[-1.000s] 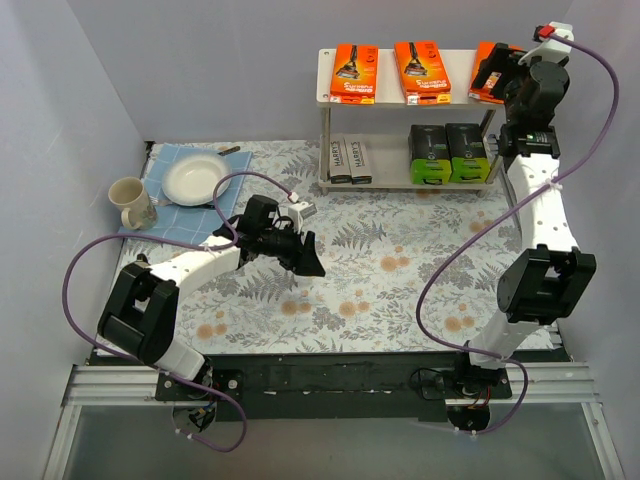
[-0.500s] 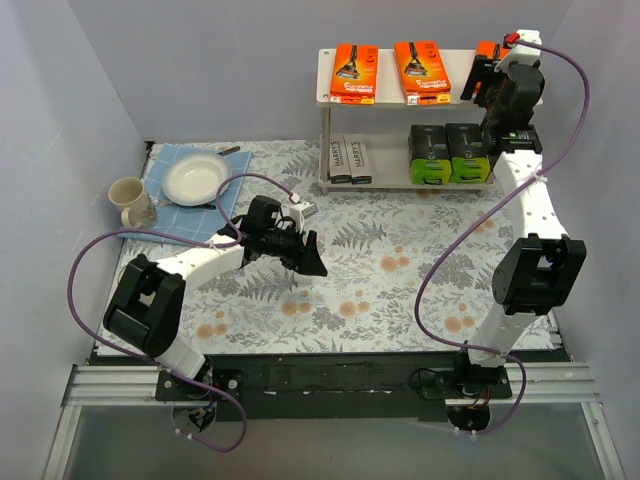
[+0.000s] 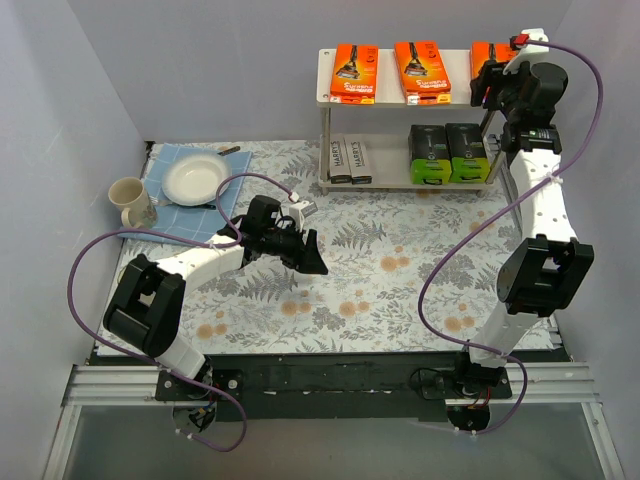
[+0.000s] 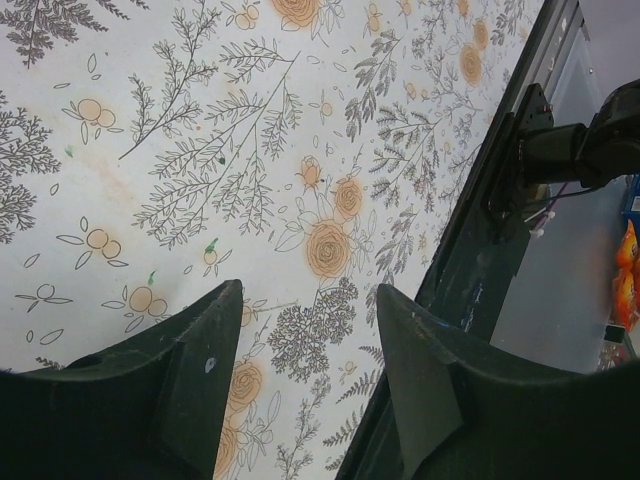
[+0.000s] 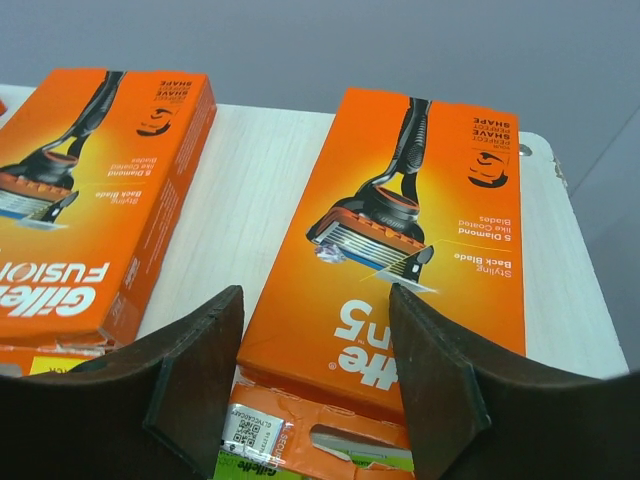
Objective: Place and organize the shaving razors onto the shelf
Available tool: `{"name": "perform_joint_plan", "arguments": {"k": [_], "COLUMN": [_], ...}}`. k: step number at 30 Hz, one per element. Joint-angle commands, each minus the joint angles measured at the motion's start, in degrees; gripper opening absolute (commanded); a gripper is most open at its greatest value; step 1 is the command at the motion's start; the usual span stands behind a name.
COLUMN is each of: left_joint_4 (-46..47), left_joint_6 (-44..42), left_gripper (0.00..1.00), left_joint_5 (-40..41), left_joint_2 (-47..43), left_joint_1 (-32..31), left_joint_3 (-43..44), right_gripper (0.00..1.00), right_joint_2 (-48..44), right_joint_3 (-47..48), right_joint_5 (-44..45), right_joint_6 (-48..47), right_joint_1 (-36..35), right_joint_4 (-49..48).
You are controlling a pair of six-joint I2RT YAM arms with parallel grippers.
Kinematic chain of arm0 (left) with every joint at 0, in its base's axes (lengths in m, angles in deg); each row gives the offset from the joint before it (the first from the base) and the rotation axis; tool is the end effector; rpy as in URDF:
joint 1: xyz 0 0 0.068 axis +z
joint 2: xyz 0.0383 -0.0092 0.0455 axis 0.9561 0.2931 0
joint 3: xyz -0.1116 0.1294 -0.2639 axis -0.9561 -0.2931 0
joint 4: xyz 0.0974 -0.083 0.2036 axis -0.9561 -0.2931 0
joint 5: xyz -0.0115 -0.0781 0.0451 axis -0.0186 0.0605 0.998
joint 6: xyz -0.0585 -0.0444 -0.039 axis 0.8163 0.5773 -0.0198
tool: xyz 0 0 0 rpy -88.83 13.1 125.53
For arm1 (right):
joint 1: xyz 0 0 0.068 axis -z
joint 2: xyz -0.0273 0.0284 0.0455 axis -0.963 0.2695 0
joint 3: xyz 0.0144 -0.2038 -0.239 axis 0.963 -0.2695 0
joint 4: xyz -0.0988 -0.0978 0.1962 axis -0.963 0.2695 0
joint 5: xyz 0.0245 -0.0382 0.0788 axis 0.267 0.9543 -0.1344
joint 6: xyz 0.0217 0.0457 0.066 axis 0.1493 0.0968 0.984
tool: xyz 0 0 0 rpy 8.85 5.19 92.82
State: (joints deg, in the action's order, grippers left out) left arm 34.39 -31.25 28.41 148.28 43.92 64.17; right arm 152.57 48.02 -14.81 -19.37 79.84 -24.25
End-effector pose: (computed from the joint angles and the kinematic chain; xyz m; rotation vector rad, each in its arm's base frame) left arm 0.2520 -0.1968 0.2424 -0.0430 2.6516 -1.4730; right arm 0.4457 -0.0325 0.4869 -0.0499 1.5359 0.0201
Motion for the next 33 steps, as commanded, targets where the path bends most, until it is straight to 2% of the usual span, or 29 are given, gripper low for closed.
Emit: {"name": "perform_joint_plan", "arguments": {"k": [1,6,16,19,20,23,26,33], "left_joint_4": [0.9,1.0,1.1,1.6,1.7,2.1,2.4,2.7], "left_joint_6": [-0.2,-0.2,-0.2,0.1,0.2,0.6,1.0,1.3], "left_gripper": [0.55,0.56,0.56,0.56,0.56,0.56,0.56,0.56], "left_joint_5": [0.4,0.4,0.0,-0.3,-0.4,-0.7,-1.2,-1.2], "left_joint_2": [-2.5,-2.6,-2.2,-2.0,-2.0,-1.7,-1.5,-2.3], "left_joint_1": [0.4,0.6,0.7,0.7,0.7,0.7,0.7,0.7], "left_joint_3": [-1.0,-1.2,-1.0,-0.7,-0.6,-0.1,0.1,0.3], "right_gripper": [0.65,0.65,0.66,0.74,0.75,0.78,0.81,0.84], "right_joint_2": [2.1,2.3,2.5,-0.3,-2.3,-5.2,-6.4,-10.6], "right_joint_3": [1.1,1.2,1.0,-3.0,-4.4,-8.8,-8.6,-9.1], "right_joint_5": [-5.4,-6.3,-10.2,-12.5,-13.5,-15.2,-14.3,-13.9], "right_joint_6": [-2.9,-5.2,-3.2,0.4,2.3,7.0,10.4,10.6], "right_joint_1": [2.9,4.1,5.2,5.7,5.7,5.7,5.5,4.9], "right_joint_4": [10.6,10.4,7.5,1.2,-4.6,-11.9,-13.5,-17.6]}}
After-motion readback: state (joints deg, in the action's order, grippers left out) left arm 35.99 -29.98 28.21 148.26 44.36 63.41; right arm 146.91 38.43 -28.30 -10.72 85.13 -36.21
